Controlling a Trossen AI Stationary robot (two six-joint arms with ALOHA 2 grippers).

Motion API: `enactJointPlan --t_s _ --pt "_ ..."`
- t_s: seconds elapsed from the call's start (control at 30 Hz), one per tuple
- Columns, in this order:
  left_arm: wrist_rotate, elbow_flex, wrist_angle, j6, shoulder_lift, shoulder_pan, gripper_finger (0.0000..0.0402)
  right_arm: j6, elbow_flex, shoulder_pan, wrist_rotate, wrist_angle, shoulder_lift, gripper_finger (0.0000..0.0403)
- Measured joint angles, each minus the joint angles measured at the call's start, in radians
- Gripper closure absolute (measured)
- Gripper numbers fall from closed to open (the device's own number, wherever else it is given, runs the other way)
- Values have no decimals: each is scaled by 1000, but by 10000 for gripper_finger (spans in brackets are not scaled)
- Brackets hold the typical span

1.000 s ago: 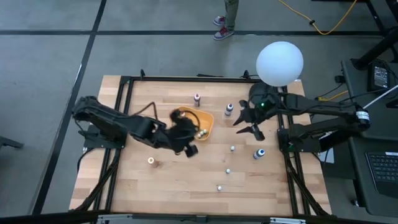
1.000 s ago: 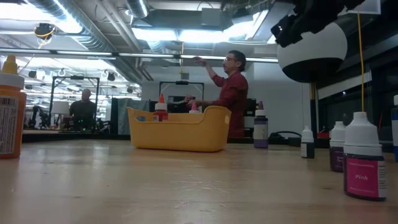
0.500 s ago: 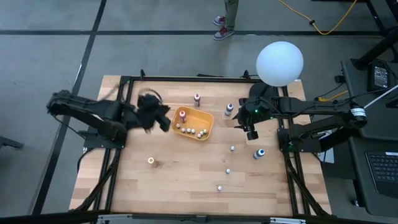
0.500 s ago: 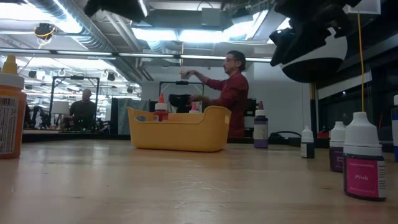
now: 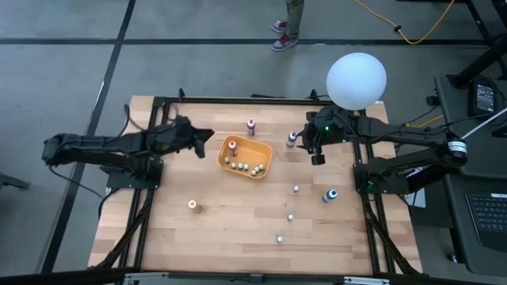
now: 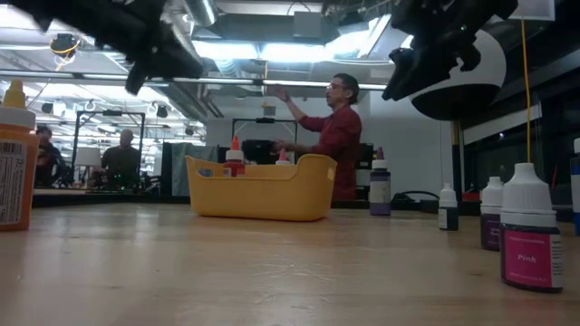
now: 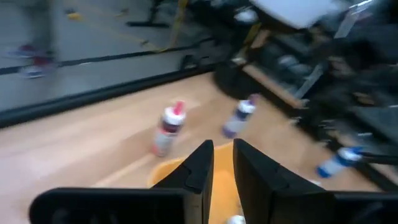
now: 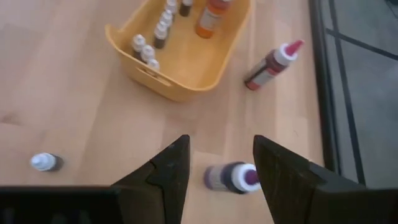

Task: Pick & Place food coloring
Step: Put the small black food coloring bottle into the yellow bin

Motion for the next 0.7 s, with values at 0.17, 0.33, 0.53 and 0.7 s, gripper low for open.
enactJointPlan --t_s 0.17,0.33,0.53,0.7 --pt "69 -249 252 5 -185 -15 346 -10 0 -37 0 20 0 226" --pt "181 -380 324 68 -408 5 346 -10 0 -50 0 63 0 226" --pt "332 -485 290 115 -707 107 346 -9 0 -54 0 67 0 226" --pt "481 -485 238 120 -707 193 346 -8 0 -55 0 66 0 226"
